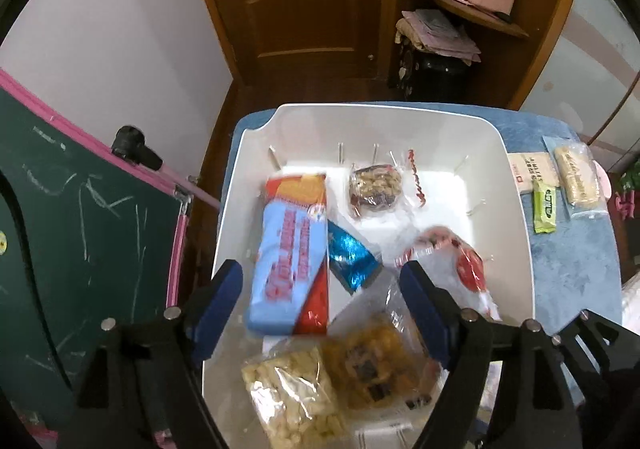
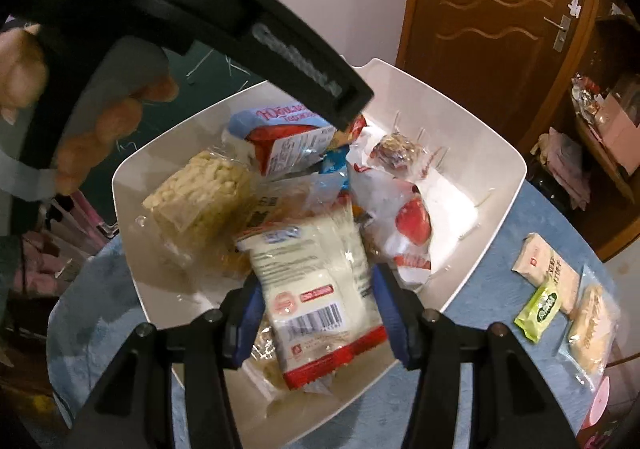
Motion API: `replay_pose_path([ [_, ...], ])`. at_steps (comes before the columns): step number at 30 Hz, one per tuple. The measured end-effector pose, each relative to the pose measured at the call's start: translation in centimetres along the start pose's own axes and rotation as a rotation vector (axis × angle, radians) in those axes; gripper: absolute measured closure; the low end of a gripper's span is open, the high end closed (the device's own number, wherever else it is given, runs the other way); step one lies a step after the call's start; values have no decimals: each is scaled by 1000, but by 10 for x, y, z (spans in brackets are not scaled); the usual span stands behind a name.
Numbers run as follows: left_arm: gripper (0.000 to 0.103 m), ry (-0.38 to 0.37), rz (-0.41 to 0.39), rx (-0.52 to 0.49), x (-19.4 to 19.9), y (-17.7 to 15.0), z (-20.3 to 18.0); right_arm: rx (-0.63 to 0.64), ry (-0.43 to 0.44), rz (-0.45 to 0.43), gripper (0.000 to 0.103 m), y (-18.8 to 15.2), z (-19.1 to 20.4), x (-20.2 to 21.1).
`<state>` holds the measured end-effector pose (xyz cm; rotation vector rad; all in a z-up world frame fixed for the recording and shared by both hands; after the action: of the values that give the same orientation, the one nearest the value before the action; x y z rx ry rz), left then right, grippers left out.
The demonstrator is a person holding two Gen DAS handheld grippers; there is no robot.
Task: Organize snacks
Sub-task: 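Lower both held snacks into the white tray and open both tools, then move both tools back over the remaining snacks on the table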
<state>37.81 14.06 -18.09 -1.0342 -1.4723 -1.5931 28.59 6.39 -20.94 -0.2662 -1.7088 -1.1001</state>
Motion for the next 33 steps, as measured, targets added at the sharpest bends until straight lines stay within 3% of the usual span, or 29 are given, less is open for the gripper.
replay_pose_path([
  [3, 23, -17, 7, -7, 11, -8, -1, -22, 14, -26, 46, 1, -2, 7],
  [6, 23, -18, 0, -15, 22, -15, 0, -46, 31, -54, 21, 0, -3, 17],
  [16, 23, -45, -40, -33, 77, -31, -20, -89, 75, -97, 21, -7, -6, 63],
  [20, 23, -72, -54, -51, 99, -35, -41, -95, 14, -139, 21, -19, -18, 92],
  [25, 23, -92, -77, -106, 122, -36, -82, -118, -46, -168, 21, -43, -42, 127],
  [33, 23, -98, -108, -270, 147, -34, -180, -201, -133, -179, 21, -99, -95, 167],
])
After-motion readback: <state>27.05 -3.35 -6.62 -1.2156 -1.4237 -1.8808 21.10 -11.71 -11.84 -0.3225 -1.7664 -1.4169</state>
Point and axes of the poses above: each gripper's, at about its wrist camera, not at the fingertips, and x roughly against the way its jaws point, z to its left, y to its top, the point moved 5 cm from there along -x, roughly the way its jaws point, and after that the axes turned 2 degrees about -y, right-handed, at the moved point
